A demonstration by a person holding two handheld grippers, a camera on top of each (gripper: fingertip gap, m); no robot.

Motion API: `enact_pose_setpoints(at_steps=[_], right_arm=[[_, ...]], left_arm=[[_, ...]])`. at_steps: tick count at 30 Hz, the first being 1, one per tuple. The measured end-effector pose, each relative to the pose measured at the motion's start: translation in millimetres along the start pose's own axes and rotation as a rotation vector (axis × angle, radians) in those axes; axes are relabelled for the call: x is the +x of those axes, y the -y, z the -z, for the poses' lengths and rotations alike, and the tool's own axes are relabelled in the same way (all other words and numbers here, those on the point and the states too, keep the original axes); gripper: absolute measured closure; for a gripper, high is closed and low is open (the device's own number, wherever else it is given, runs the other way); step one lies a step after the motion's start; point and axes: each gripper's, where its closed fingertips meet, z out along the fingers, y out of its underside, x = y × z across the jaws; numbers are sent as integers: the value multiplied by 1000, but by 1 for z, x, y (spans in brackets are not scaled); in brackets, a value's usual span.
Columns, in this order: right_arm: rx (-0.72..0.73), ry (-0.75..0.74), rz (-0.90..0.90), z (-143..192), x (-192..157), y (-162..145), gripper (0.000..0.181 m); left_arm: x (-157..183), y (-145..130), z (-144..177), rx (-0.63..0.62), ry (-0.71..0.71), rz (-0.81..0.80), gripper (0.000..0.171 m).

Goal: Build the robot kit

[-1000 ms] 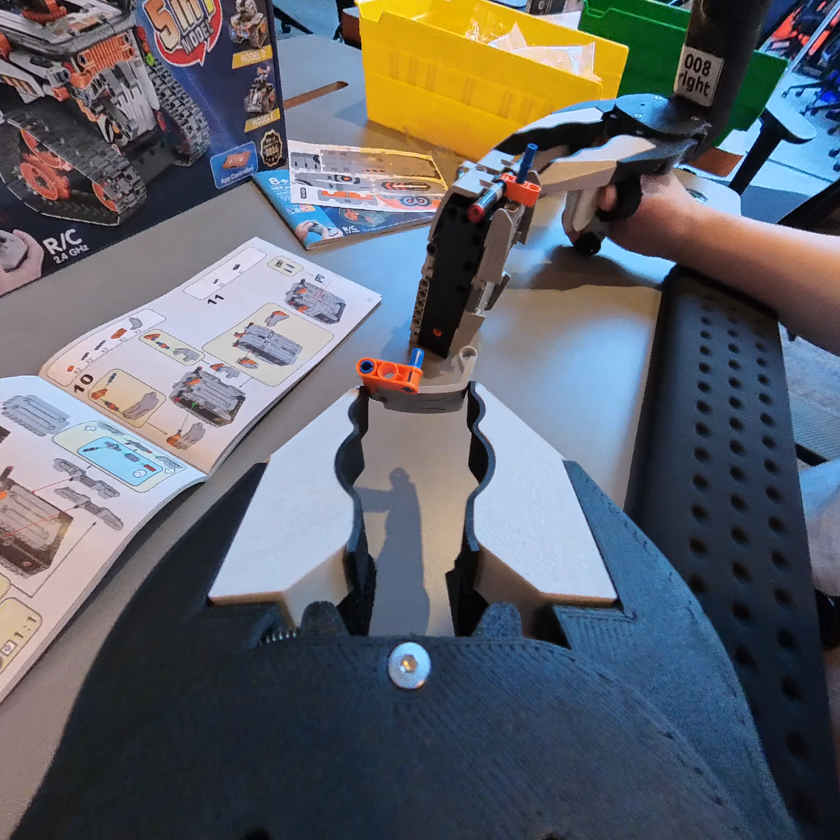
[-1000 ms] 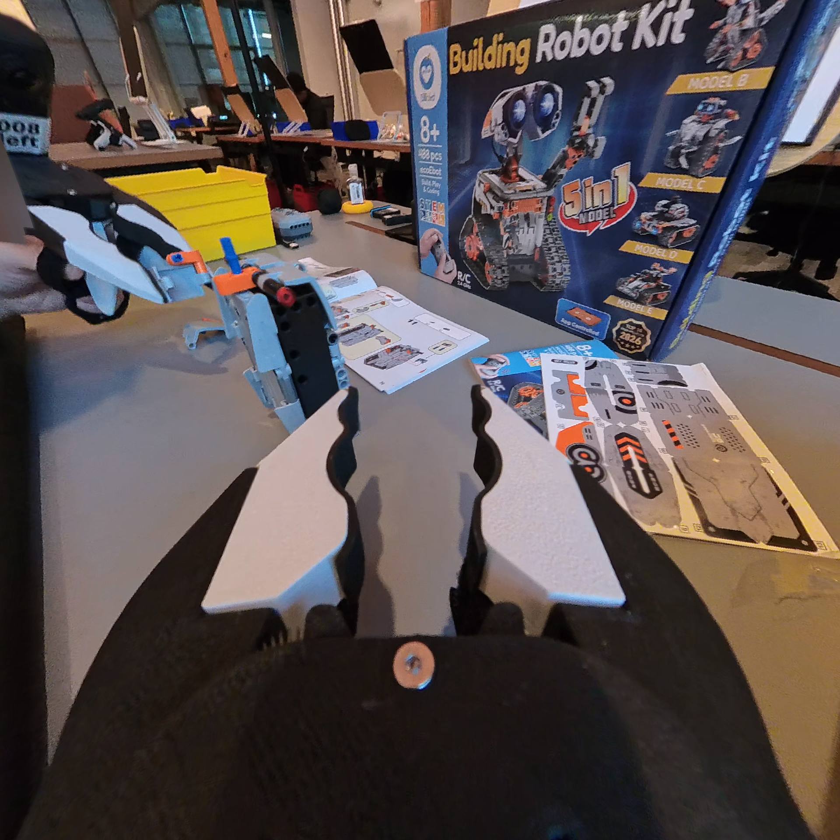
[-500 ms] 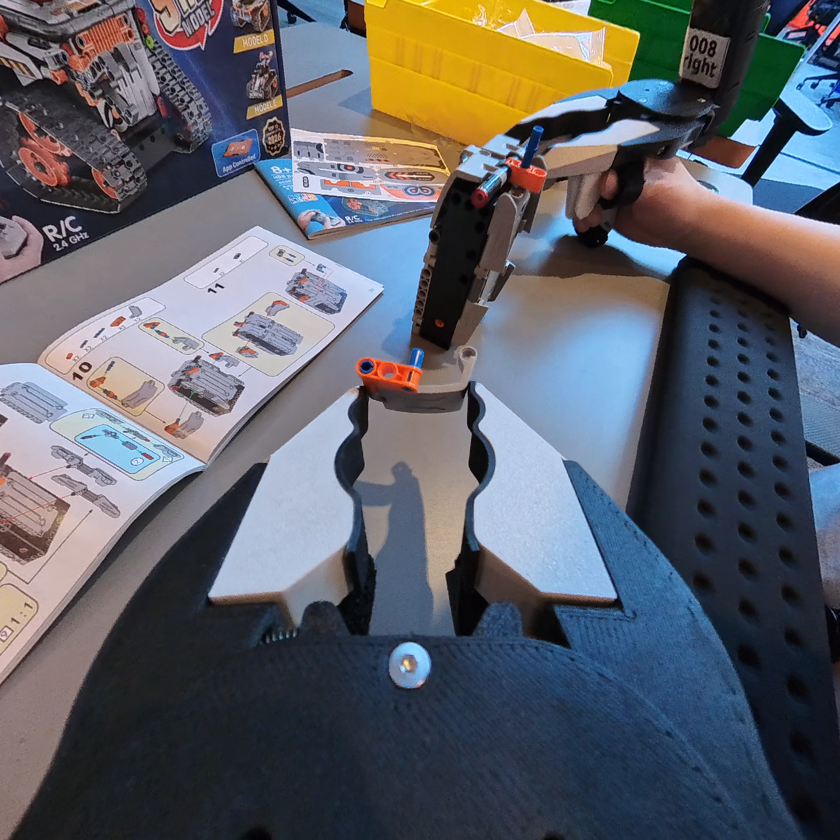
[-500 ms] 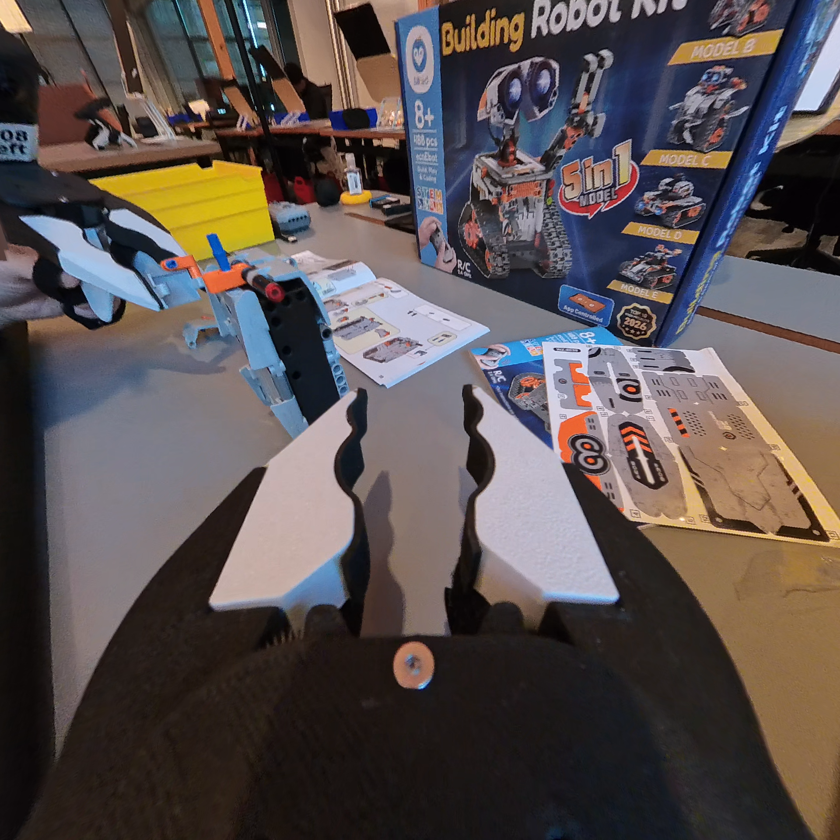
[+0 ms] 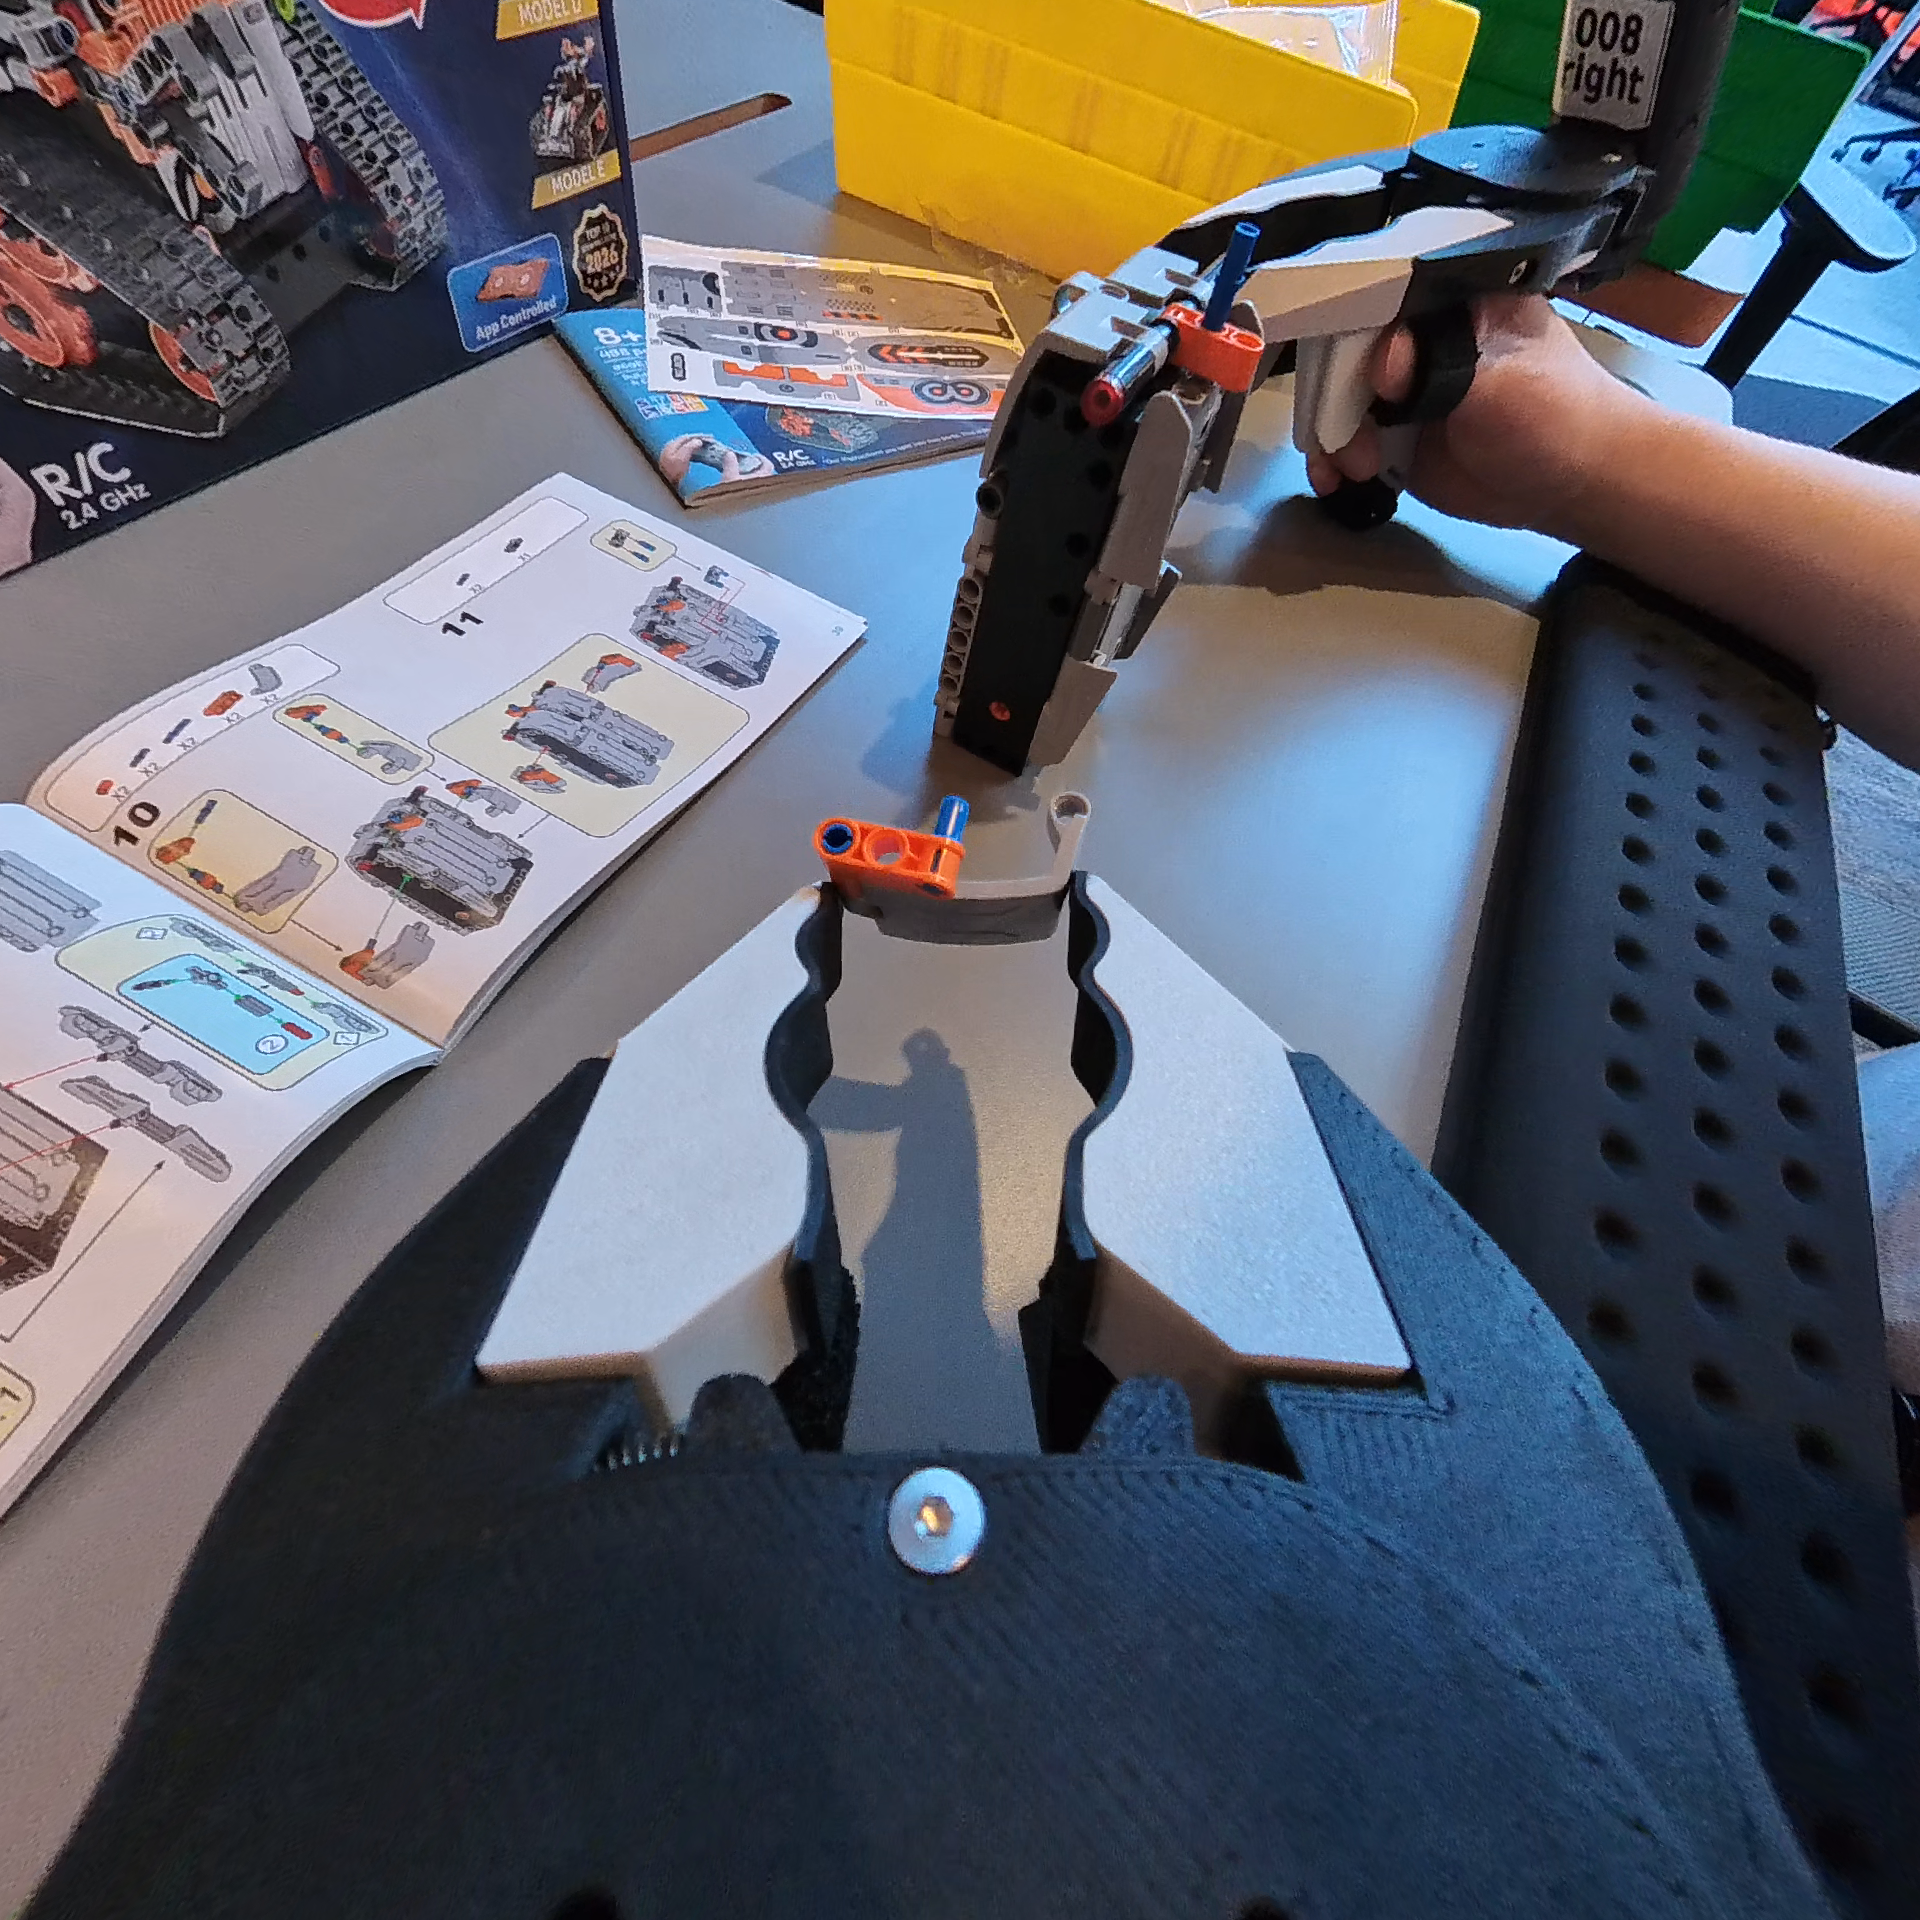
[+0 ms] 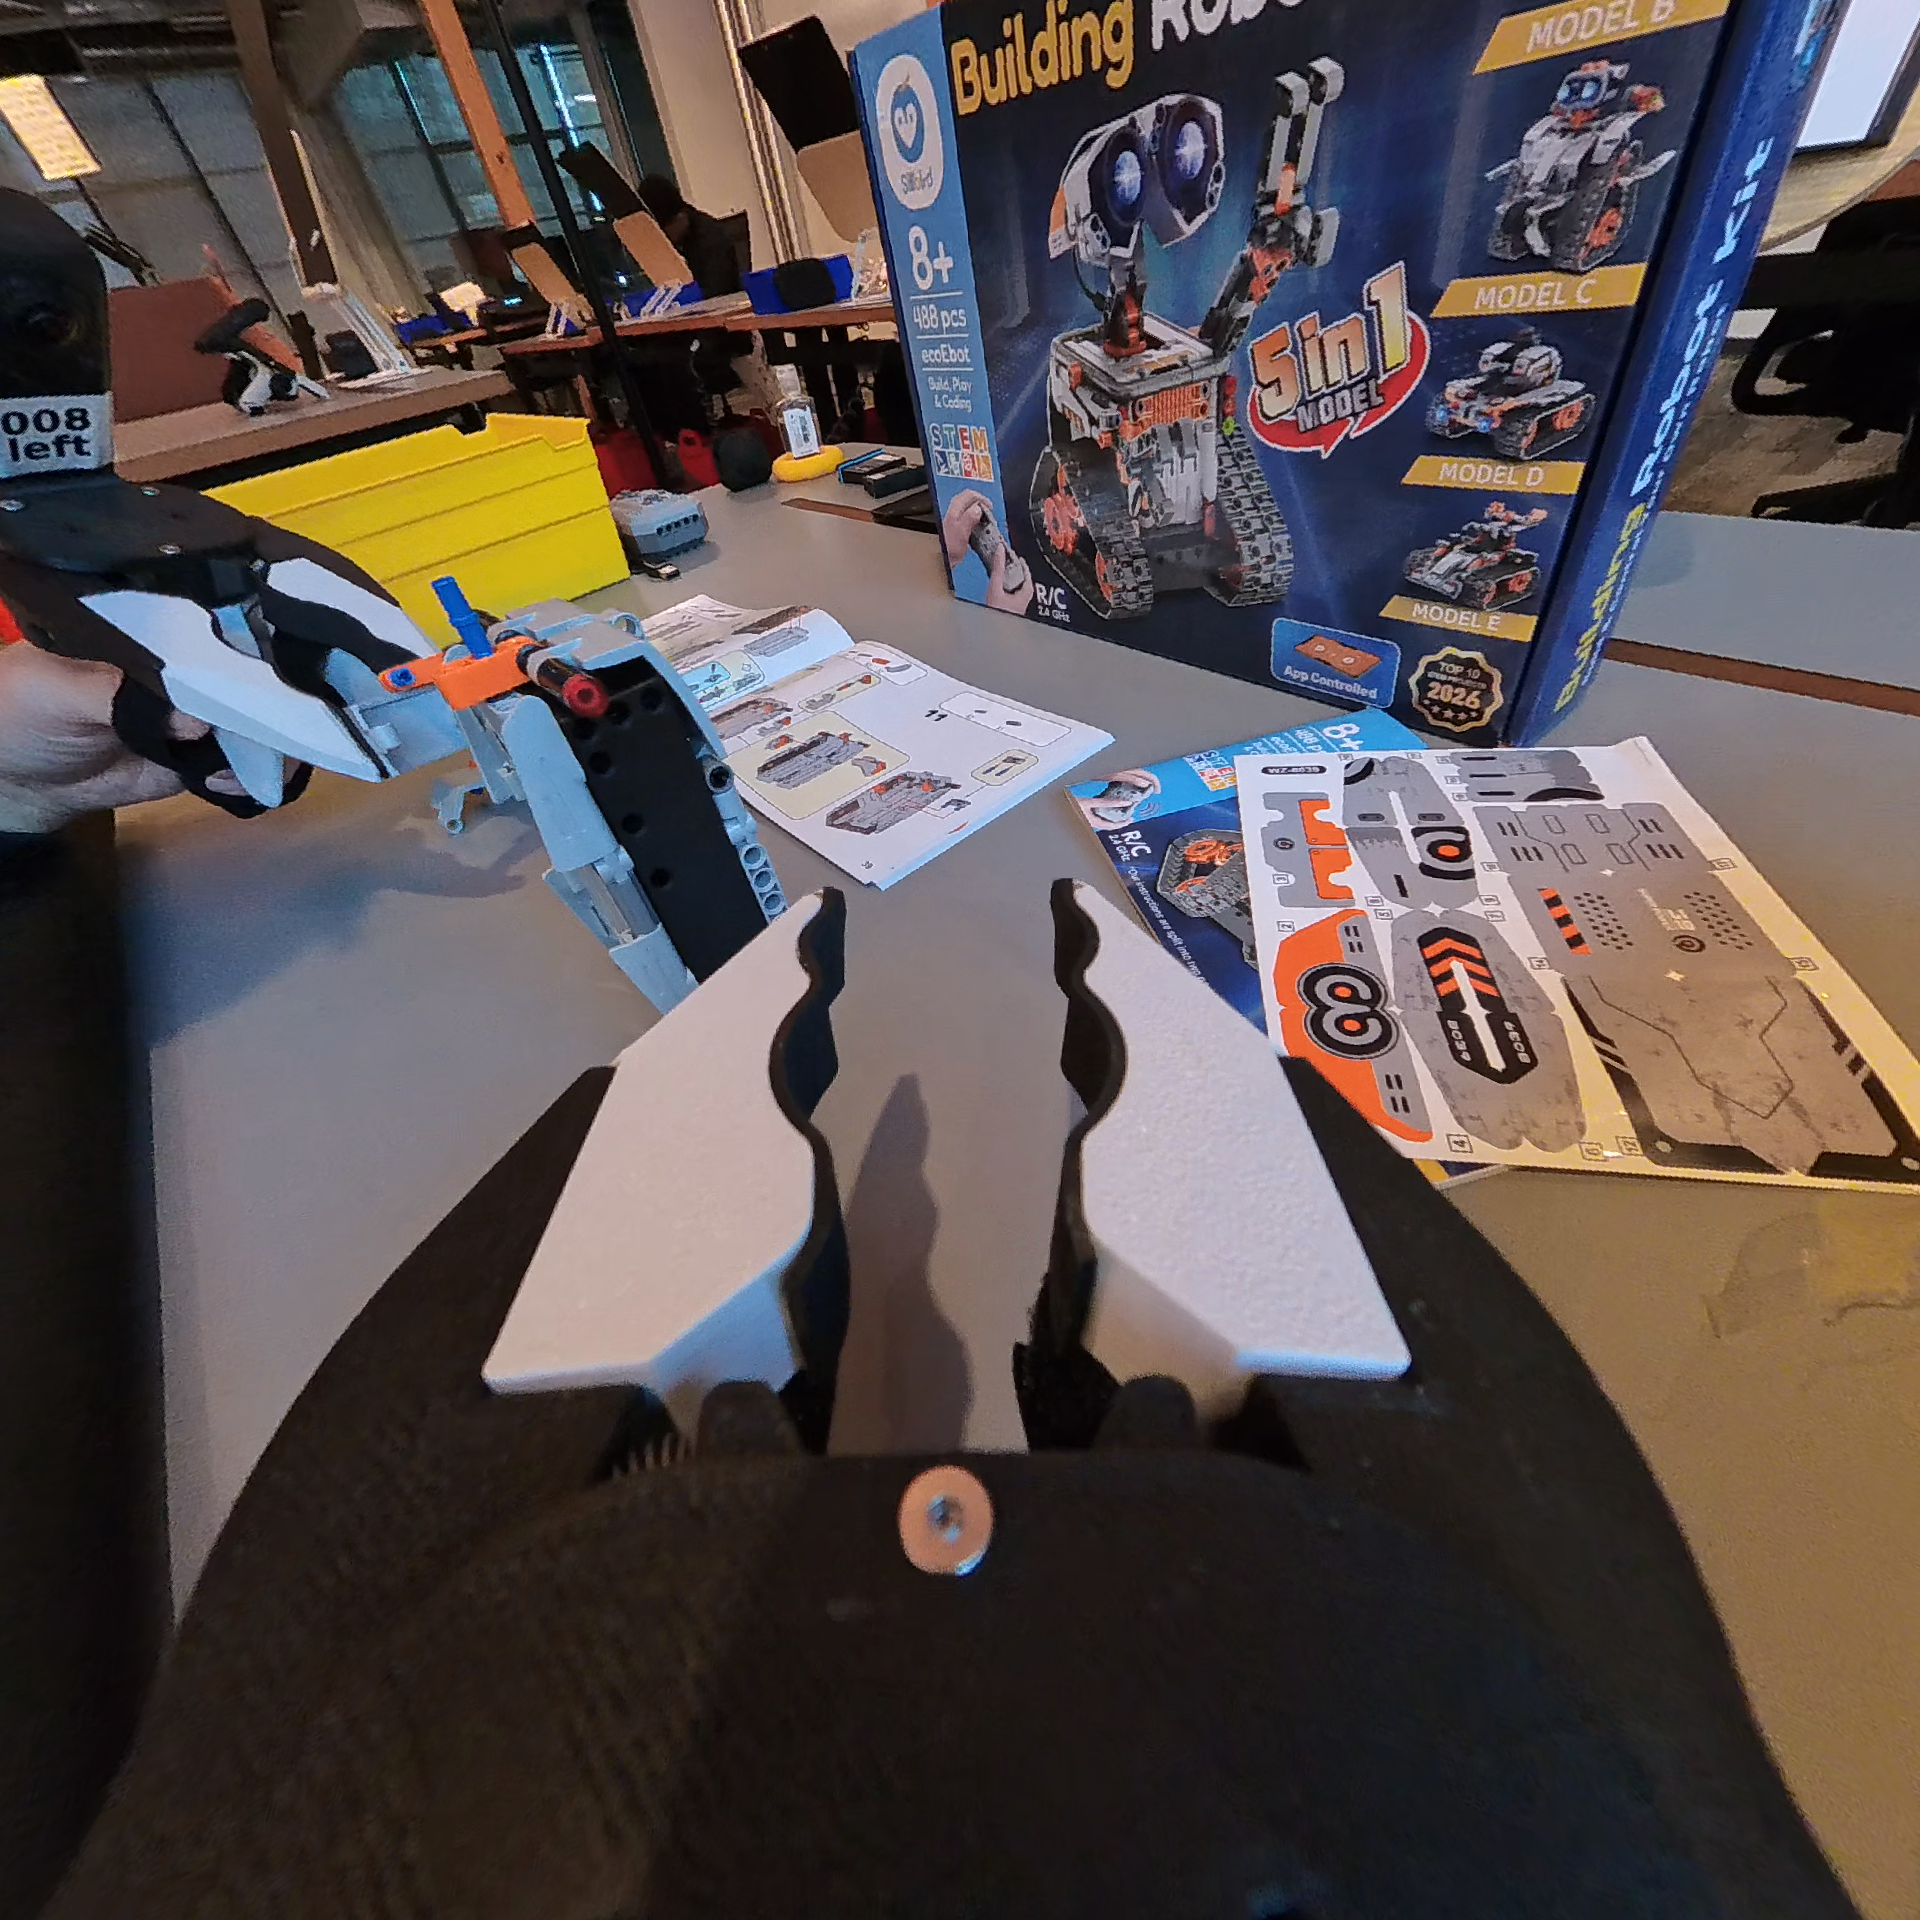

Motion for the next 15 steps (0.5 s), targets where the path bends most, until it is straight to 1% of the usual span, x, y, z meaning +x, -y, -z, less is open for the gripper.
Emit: enact_pose_setpoints(at_steps=[4, 8, 12, 15], right_arm=[[-3, 0, -9, 0, 1, 0, 141], [-7, 3, -25, -1, 2, -1, 144], [-14, -4, -17, -1, 2, -2, 146], [-15, -27, -5, -1, 4, -2, 147]], left_arm=[[0, 2, 0, -5, 10, -19, 129], [-2, 22, 5, 9, -8, -71, 129], [-20, 30, 7, -49, 33, -188, 129], [-24, 34, 3, -45, -1, -210, 129]])
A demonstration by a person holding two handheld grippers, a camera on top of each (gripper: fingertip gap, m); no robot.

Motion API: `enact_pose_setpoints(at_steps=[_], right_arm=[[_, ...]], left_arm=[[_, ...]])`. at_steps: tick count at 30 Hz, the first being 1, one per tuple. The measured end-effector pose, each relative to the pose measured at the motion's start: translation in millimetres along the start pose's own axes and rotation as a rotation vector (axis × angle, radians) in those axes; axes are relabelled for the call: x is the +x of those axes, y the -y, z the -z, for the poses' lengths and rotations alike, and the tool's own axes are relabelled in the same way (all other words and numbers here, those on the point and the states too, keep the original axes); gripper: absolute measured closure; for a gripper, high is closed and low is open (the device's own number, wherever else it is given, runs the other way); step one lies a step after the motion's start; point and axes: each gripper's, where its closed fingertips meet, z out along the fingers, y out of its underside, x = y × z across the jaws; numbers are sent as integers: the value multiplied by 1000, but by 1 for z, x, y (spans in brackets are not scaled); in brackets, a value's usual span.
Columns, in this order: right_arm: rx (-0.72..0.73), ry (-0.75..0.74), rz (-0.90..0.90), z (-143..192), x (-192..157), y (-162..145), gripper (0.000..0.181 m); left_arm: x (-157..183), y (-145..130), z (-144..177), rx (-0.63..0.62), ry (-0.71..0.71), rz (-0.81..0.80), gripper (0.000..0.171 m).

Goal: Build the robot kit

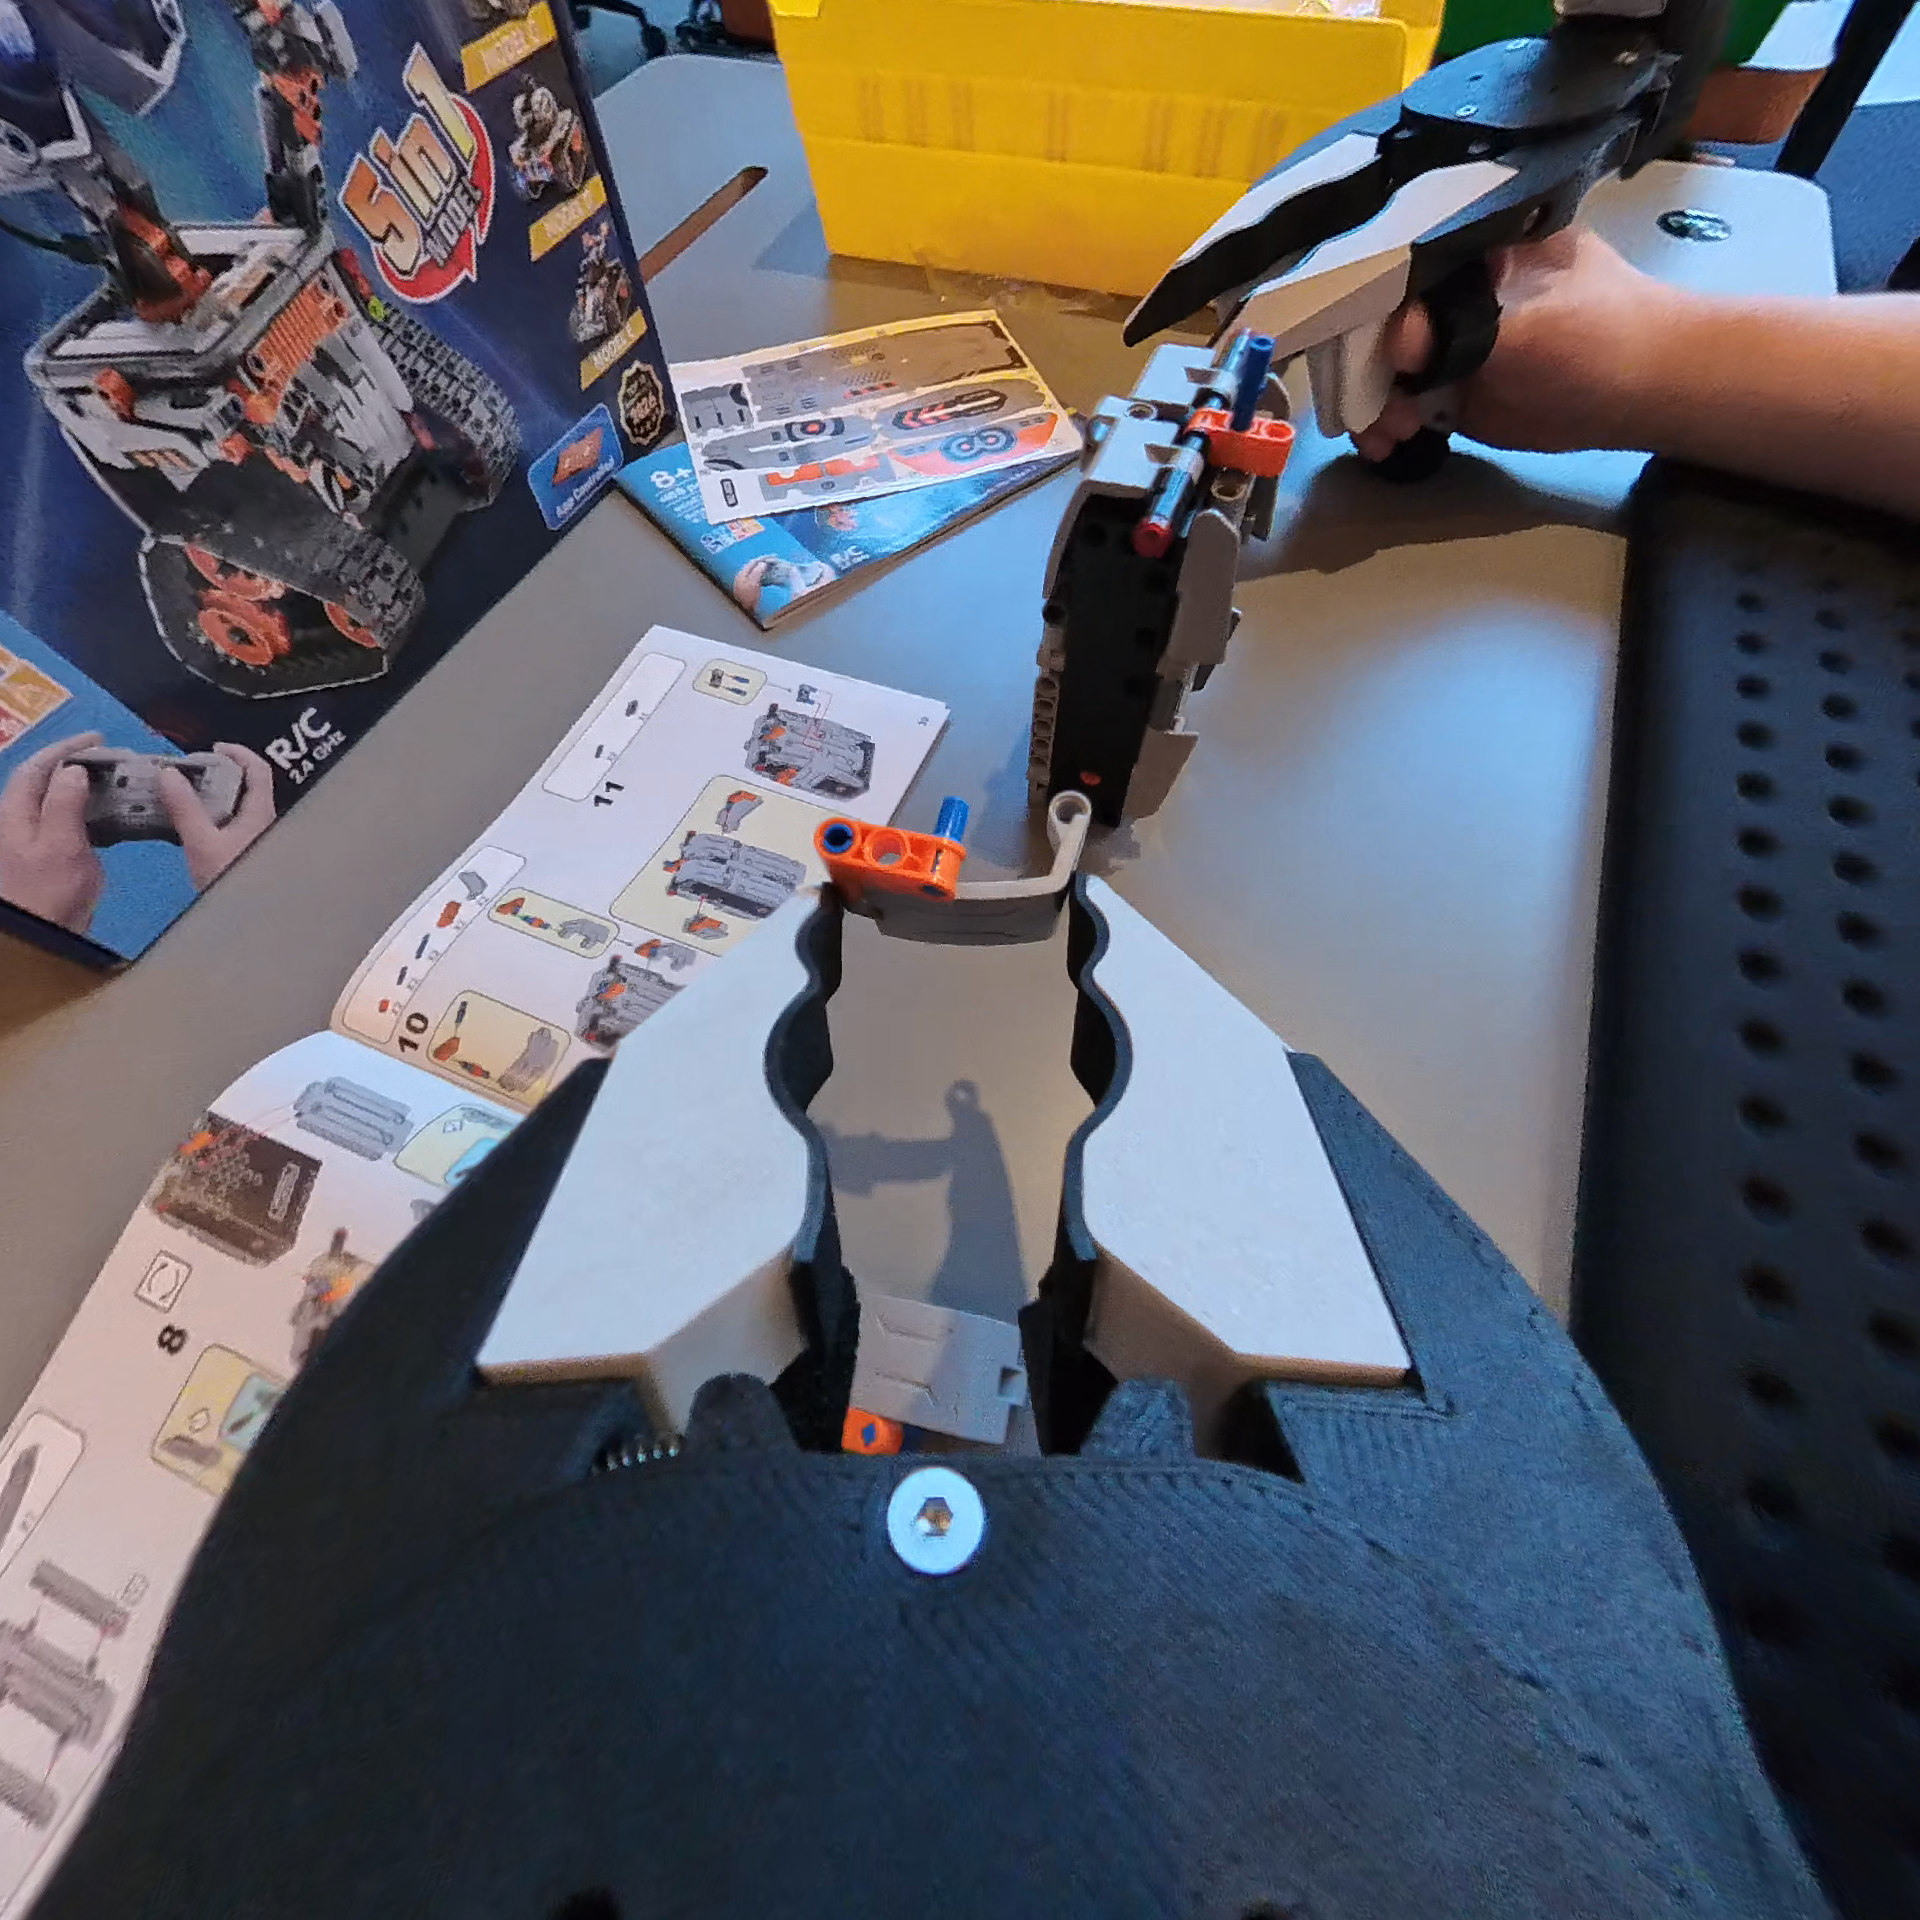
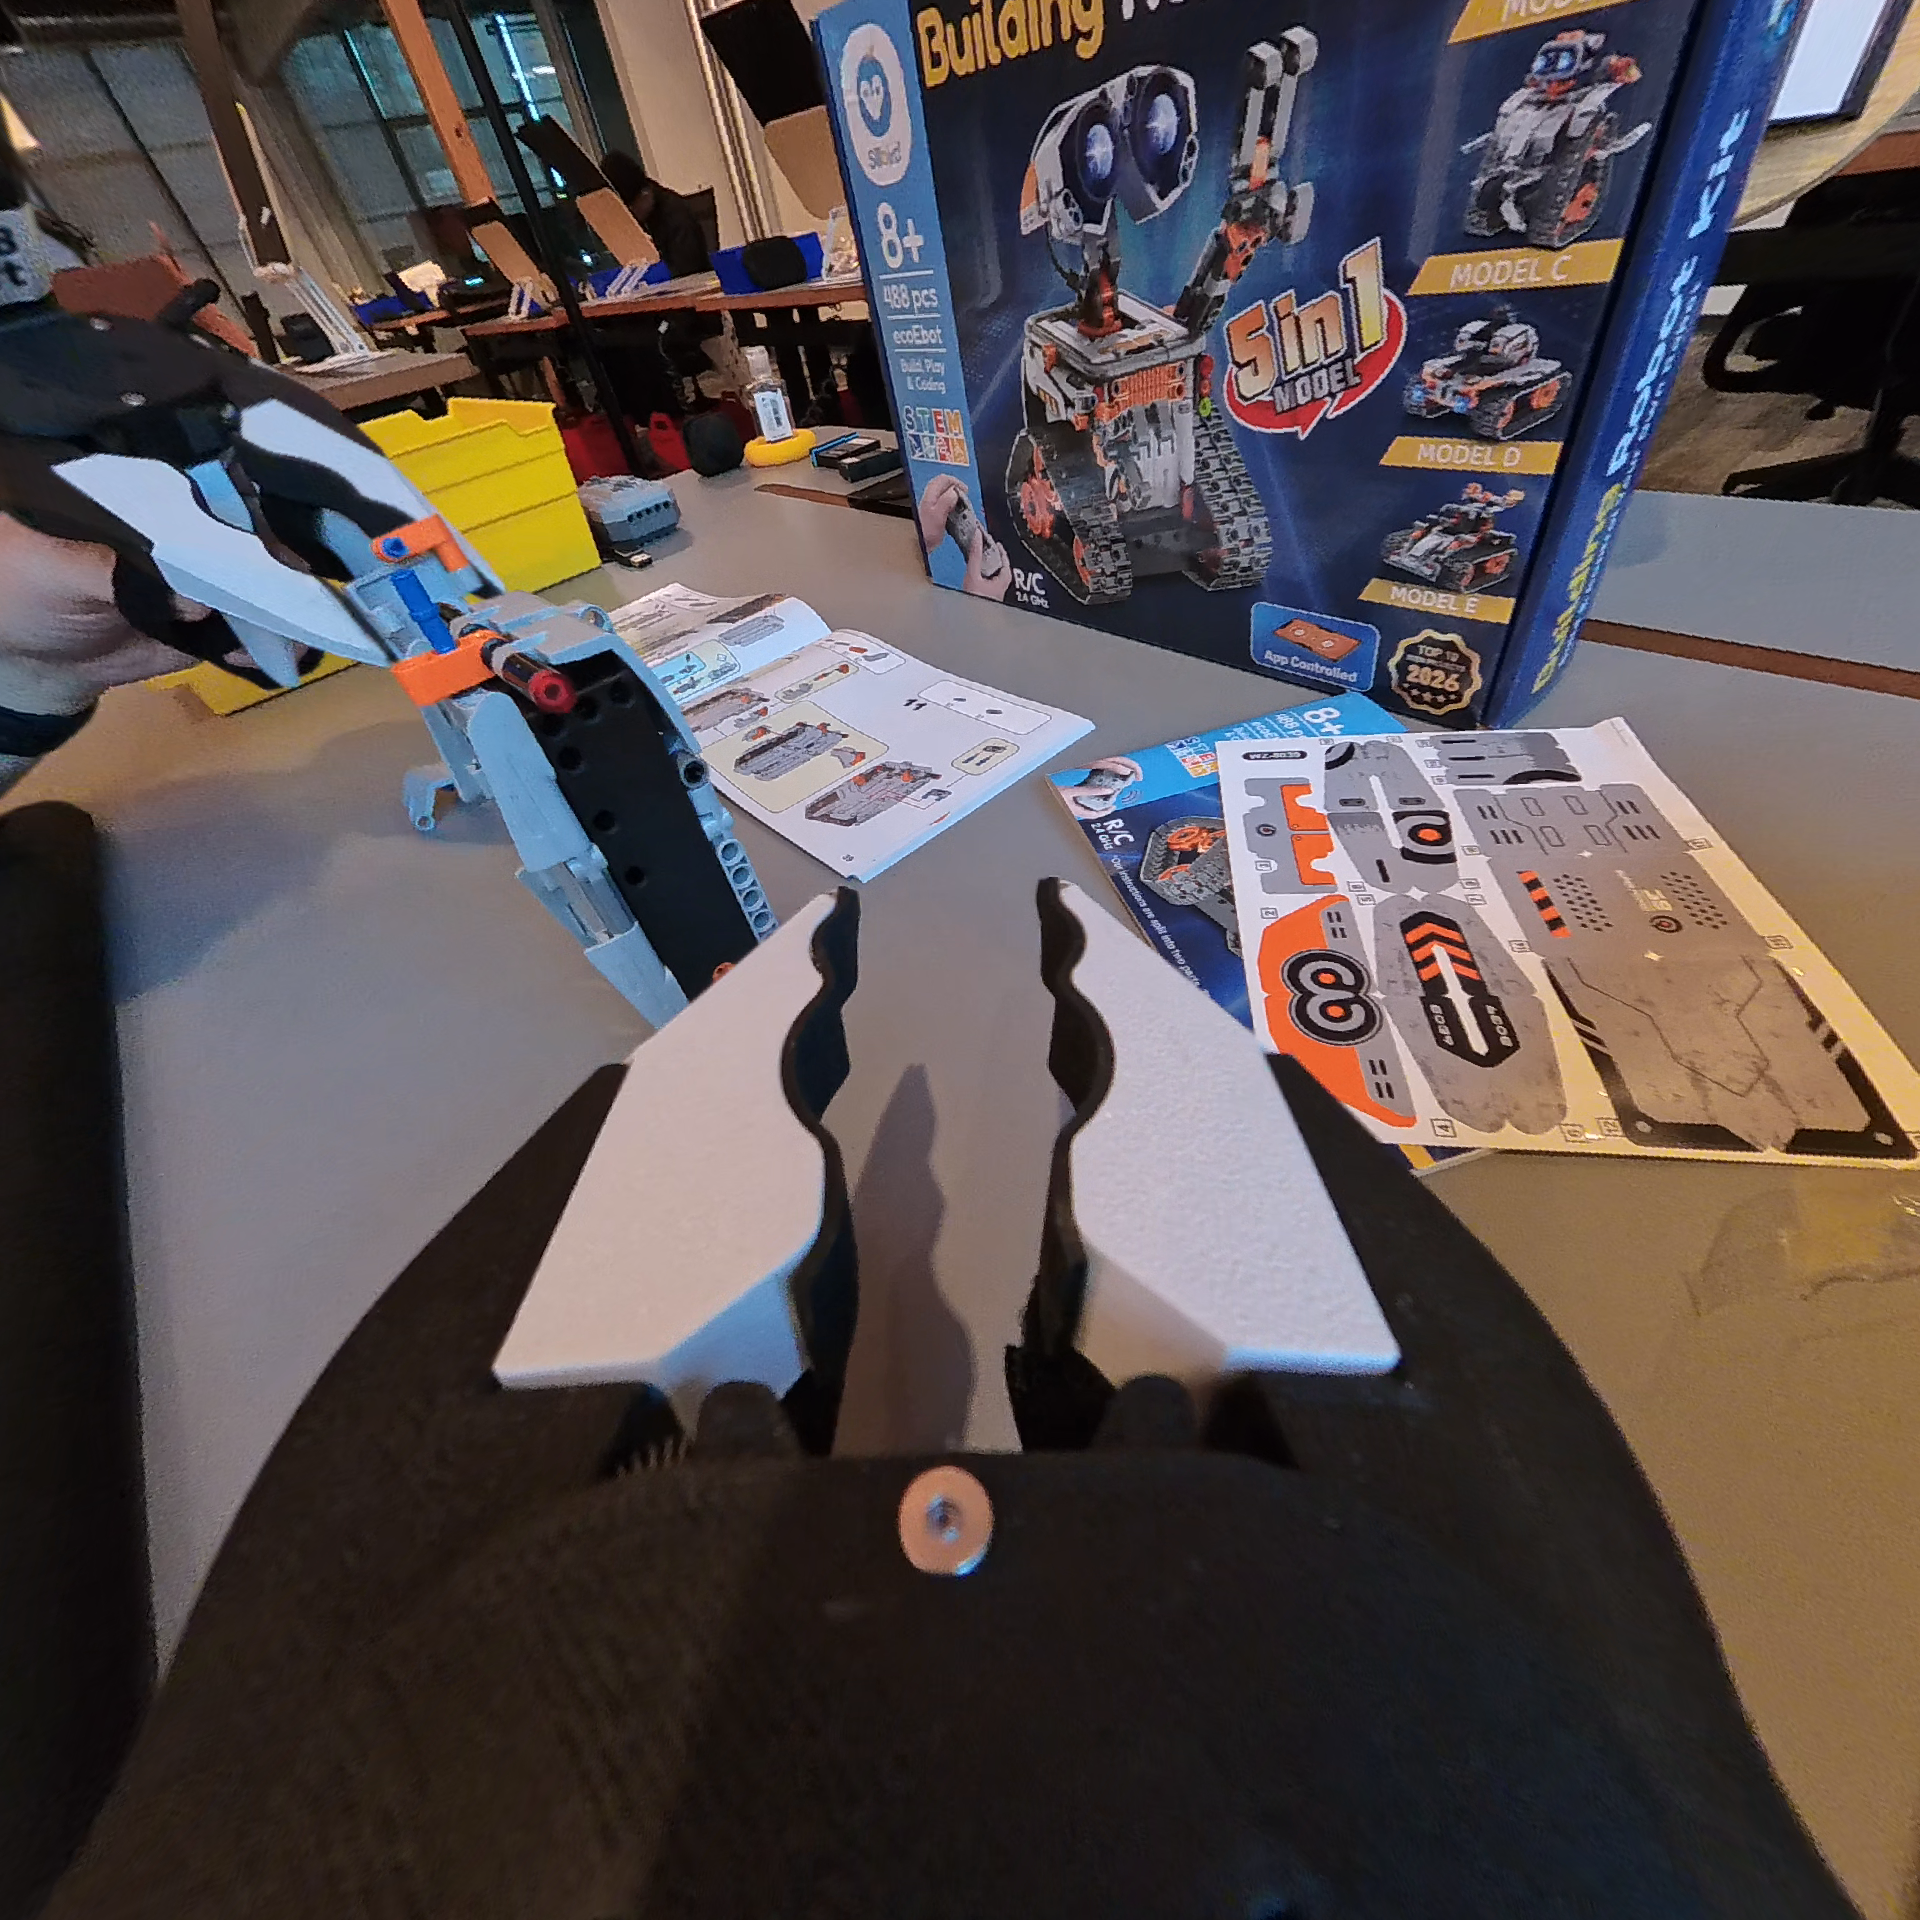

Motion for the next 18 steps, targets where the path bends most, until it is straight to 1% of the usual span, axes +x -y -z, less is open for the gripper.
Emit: enact_pose_setpoints(at_steps=[3, 4, 7, 10, 12, 15, 18], right_arm=[[-9, -16, -2, -1, 2, -1, 147], [-12, -20, -1, -1, 2, -1, 147], [-26, -21, 22, -3, 1, -3, 150], [-69, -14, 43, -6, -2, -9, 150], [-94, -7, 46, -9, -3, -12, 150], [-98, 3, 44, -9, -4, -13, 150], [-89, 12, 38, -8, -5, -11, 150]], left_arm=[[-3, -12, -6, -19, 1, 55, 129], [0, -14, -6, -3, -9, 85, 129], [22, -12, -6, 70, -88, 181, 129], [36, -9, -13, 87, -120, 242, 129], [41, -12, -18, 68, -125, 225, 129], [38, -25, -24, -4, -74, 154, 129], [27, -25, -20, -6, -17, 107, 129]])
